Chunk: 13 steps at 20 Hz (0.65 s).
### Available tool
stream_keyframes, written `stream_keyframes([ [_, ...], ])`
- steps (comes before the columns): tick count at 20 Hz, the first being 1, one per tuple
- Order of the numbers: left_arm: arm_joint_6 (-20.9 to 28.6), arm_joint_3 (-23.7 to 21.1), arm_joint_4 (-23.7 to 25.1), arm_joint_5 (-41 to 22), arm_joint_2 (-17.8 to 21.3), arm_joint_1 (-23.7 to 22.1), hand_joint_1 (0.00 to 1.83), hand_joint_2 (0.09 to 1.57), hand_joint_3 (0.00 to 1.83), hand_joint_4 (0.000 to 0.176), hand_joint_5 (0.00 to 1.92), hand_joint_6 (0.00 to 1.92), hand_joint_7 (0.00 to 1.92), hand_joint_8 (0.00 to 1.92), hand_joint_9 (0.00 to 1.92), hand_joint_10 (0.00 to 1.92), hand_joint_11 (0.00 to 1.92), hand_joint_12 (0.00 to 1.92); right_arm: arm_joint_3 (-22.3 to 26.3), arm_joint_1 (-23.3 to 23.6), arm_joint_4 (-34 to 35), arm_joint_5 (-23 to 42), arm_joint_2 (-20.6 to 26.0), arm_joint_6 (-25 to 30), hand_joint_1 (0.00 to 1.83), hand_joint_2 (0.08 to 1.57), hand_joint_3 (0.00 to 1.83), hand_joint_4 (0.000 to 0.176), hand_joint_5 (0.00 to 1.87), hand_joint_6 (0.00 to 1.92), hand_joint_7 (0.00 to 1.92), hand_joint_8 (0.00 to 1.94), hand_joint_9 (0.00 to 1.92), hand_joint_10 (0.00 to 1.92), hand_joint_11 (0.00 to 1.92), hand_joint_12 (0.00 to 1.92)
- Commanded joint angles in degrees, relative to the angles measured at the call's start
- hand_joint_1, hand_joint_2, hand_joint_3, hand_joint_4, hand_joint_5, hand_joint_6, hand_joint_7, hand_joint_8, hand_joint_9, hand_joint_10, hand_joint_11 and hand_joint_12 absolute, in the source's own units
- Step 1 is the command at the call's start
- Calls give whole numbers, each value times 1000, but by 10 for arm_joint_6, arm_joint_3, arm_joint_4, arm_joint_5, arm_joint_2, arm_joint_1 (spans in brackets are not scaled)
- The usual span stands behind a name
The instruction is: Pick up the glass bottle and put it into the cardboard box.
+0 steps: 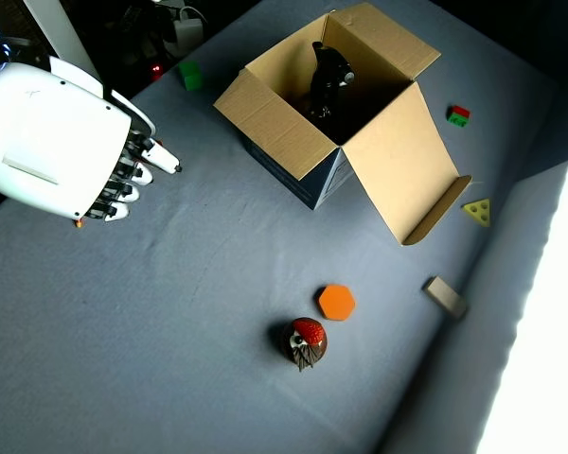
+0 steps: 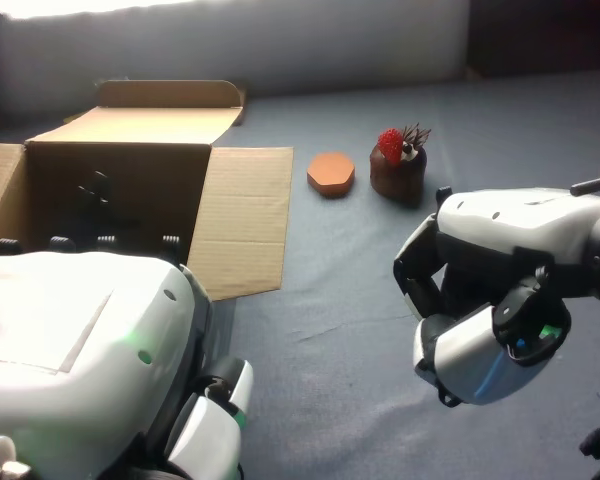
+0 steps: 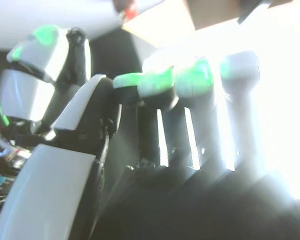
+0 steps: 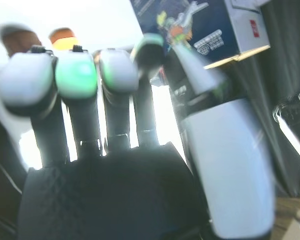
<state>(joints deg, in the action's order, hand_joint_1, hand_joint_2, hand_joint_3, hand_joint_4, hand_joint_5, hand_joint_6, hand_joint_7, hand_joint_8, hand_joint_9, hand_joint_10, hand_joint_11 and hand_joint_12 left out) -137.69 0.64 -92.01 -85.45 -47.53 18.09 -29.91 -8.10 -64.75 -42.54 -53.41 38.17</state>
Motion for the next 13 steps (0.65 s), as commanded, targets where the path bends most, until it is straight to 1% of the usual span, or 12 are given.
stream_keyframes([
  [1, 1, 1, 67, -16, 1, -5, 785, 1443, 0, 0, 988, 1921, 1156, 1921, 1241, 1921, 1159, 1921, 5, 6, -27, 8, 3, 5, 967, 824, 1147, 0, 743, 1896, 1252, 1923, 1311, 1921, 1311, 1921],
  [3, 3, 2, 70, -20, 0, -11, 803, 1438, 0, 0, 990, 1921, 1157, 1921, 1237, 1921, 1157, 1921, 9, 4, -27, 8, 4, 5, 971, 820, 1147, 0, 747, 1887, 1249, 1915, 1310, 1921, 1308, 1921],
  [5, -2, 5, 71, -26, -9, -27, 806, 1439, 0, 0, 986, 1921, 1159, 1921, 1237, 1921, 1156, 1921, 15, 4, -27, 5, 7, 3, 966, 815, 1169, 0, 751, 1904, 1251, 1908, 1308, 1921, 1302, 1921],
  [7, -2, 11, 71, -29, -17, -31, 807, 1441, 0, 0, 984, 1921, 1160, 1921, 1236, 1921, 1155, 1921, 15, 6, -27, 2, 8, 1, 965, 813, 1176, 0, 752, 1909, 1255, 1909, 1308, 1921, 1297, 1921],
  [9, 0, 13, 70, -29, -20, -31, 800, 1445, 1, 0, 981, 1921, 1160, 1921, 1234, 1921, 1153, 1921, 15, 7, -31, 1, 9, 1, 964, 812, 1178, 0, 753, 1910, 1257, 1909, 1308, 1921, 1296, 1921],
  [13, 5, 10, 70, -29, -20, -24, 786, 1451, 3, 0, 983, 1921, 1163, 1921, 1237, 1921, 1154, 1921, 15, -8, -47, 2, 9, 3, 963, 810, 1183, 0, 755, 1911, 1259, 1909, 1307, 1921, 1295, 1921],
])
